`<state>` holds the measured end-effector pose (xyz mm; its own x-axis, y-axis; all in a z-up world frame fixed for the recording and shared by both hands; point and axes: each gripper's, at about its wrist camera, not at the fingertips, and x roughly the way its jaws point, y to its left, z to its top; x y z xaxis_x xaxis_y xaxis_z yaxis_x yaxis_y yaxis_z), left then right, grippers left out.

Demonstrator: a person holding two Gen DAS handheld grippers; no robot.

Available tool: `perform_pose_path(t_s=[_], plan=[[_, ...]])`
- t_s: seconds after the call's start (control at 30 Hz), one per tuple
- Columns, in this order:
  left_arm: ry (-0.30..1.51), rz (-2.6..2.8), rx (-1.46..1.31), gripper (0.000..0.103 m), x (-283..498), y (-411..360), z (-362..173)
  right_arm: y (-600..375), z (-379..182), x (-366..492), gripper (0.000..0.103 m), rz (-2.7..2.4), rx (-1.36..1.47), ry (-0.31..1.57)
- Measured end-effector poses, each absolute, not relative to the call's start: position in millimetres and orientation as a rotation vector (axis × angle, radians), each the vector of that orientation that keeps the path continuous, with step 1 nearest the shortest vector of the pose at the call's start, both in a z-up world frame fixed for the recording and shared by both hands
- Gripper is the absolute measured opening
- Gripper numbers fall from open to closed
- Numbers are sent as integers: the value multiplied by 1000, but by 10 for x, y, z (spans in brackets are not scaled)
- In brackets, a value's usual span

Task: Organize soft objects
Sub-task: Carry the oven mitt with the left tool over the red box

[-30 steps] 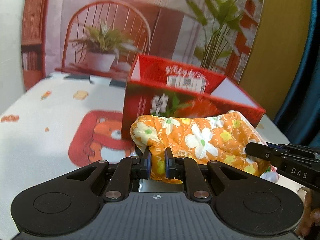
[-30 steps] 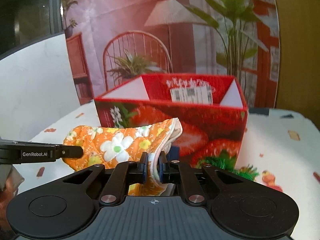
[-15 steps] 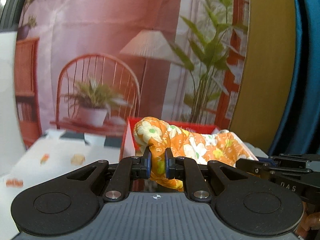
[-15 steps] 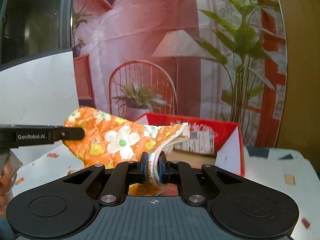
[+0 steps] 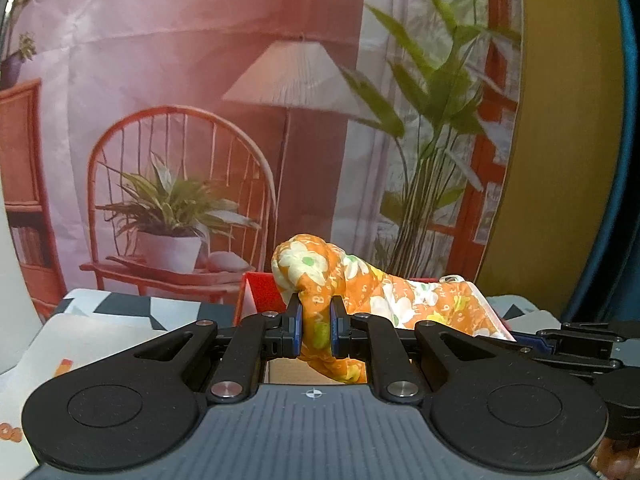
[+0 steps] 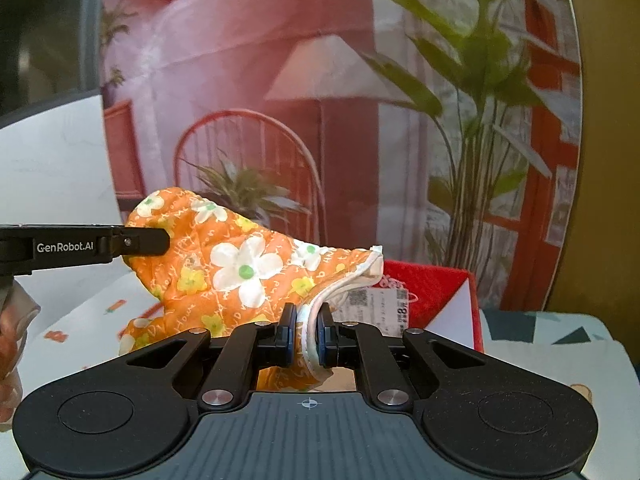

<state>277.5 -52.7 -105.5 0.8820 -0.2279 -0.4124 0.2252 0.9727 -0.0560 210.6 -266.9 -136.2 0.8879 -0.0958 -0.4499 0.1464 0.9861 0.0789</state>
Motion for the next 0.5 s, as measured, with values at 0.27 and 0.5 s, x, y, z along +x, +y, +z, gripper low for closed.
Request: perform_pose_path(t_s=[0.27,0.5], plan=[[516,-251,-1,14,3280,-635,-1316,-2900,-1671,2481,9,-192,111,544],[599,-268,19,14,3560,-694,-1520,-3005,-1843,2671,9,-234,132,639]])
